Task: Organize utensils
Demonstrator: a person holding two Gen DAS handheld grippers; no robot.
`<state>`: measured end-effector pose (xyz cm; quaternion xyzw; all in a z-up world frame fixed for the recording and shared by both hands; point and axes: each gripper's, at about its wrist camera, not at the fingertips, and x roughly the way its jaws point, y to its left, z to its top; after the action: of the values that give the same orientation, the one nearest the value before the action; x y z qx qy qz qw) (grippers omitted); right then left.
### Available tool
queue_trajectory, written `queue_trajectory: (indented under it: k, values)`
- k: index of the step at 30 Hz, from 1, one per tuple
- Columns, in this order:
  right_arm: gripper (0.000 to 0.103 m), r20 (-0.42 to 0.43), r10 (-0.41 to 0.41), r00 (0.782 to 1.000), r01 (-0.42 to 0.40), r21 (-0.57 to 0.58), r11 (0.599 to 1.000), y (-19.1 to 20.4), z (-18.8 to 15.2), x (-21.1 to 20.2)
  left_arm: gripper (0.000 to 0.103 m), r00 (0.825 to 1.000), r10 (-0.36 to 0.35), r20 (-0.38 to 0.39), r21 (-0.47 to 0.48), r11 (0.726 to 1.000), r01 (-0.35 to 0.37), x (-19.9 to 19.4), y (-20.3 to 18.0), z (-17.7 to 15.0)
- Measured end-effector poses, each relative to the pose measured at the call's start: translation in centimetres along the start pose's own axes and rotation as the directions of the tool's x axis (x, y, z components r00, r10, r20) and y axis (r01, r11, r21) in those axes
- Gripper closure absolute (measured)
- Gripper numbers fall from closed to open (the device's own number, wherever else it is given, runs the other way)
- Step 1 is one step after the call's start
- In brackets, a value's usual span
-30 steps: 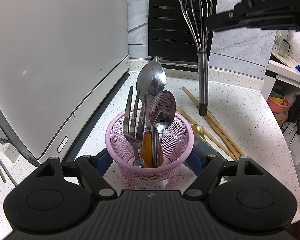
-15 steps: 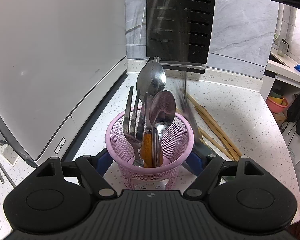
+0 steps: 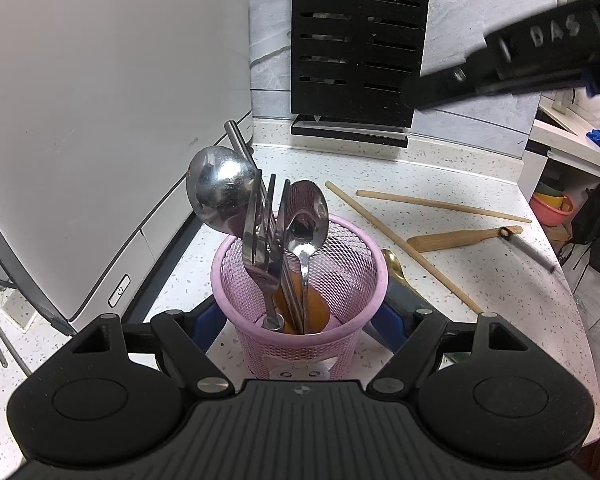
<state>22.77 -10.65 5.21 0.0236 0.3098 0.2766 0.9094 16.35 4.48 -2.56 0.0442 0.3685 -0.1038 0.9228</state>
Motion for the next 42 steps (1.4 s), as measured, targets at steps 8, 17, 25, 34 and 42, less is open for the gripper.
queue_trajectory:
  k: [8,17,25,34,42]
  values:
    - [0.089,-0.012,-0.172,0.985,0.172,0.102,0.980,-7.6,-0.7,-4.6,0.013,1.000,-0.003,0.002,0.002,1.000,0.003,0.0,0.0,-0.1]
    - [0.073,-0.156,-0.321,0.934,0.345,0.159,0.925,-13.5,-5.0,-7.7,0.013,1.000,0.003,0.003,0.002,1.000,-0.003,0.0,-0.1,0.0]
    - [0.073,-0.231,-0.285,0.930,0.320,0.130,0.938,-13.6,-7.2,-5.2,0.013,1.000,0.001,0.008,0.002,1.000,-0.001,0.0,0.0,-0.1]
    - [0.073,-0.295,-0.224,0.929,0.238,0.014,0.971,-10.2,-7.2,-0.3,0.013,1.000,0.003,0.007,0.001,1.000,-0.003,-0.1,-0.1,-0.2]
    - [0.074,-0.350,-0.130,0.928,0.148,0.025,0.989,-7.9,-7.1,4.1,0.013,1.000,0.004,0.006,0.001,1.000,-0.004,-0.1,-0.1,-0.1]
